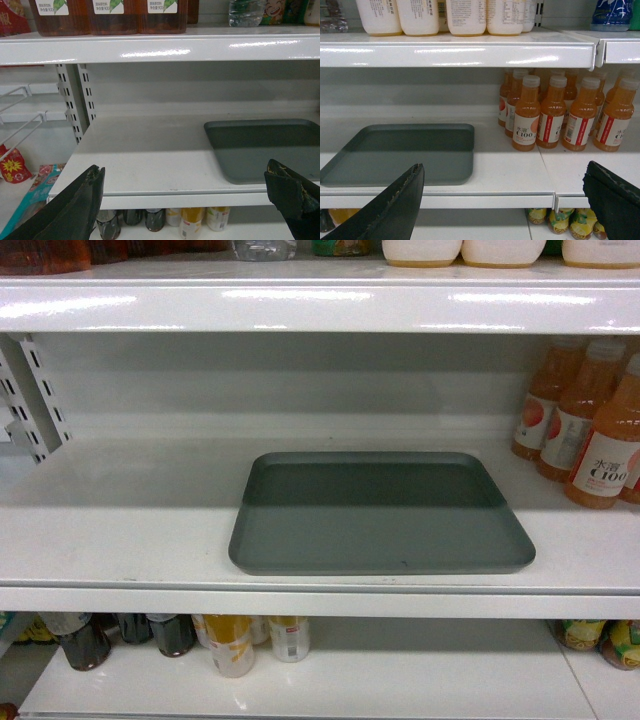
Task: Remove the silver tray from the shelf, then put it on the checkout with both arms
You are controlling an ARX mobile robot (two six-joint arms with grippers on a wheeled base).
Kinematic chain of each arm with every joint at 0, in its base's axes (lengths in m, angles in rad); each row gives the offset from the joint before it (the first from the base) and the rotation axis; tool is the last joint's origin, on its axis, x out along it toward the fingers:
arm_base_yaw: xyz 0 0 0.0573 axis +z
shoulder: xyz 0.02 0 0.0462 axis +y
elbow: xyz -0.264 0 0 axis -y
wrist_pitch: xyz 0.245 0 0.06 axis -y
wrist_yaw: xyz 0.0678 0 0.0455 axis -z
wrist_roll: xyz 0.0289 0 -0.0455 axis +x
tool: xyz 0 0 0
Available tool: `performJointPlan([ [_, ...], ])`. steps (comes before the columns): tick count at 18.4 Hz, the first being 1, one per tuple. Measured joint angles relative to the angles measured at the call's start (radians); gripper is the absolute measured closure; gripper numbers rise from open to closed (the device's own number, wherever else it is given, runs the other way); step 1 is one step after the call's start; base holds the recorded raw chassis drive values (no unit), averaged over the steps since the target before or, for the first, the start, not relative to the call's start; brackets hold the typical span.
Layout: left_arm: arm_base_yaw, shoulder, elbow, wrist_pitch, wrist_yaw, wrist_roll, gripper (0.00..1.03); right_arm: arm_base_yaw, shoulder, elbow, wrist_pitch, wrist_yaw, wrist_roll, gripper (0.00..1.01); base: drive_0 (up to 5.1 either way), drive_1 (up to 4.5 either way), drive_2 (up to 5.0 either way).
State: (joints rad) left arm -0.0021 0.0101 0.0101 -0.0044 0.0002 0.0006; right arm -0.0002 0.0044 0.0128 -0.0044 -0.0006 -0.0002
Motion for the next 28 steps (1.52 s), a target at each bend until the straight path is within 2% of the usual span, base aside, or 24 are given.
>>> performJointPlan([
  [28, 0.0, 0.0, 0.0, 0.0, 0.0, 0.0, 0.05, 0.0, 0.0, 0.0, 0.0, 0.0, 0.0, 0.03, 0.0, 0.0, 0.0],
])
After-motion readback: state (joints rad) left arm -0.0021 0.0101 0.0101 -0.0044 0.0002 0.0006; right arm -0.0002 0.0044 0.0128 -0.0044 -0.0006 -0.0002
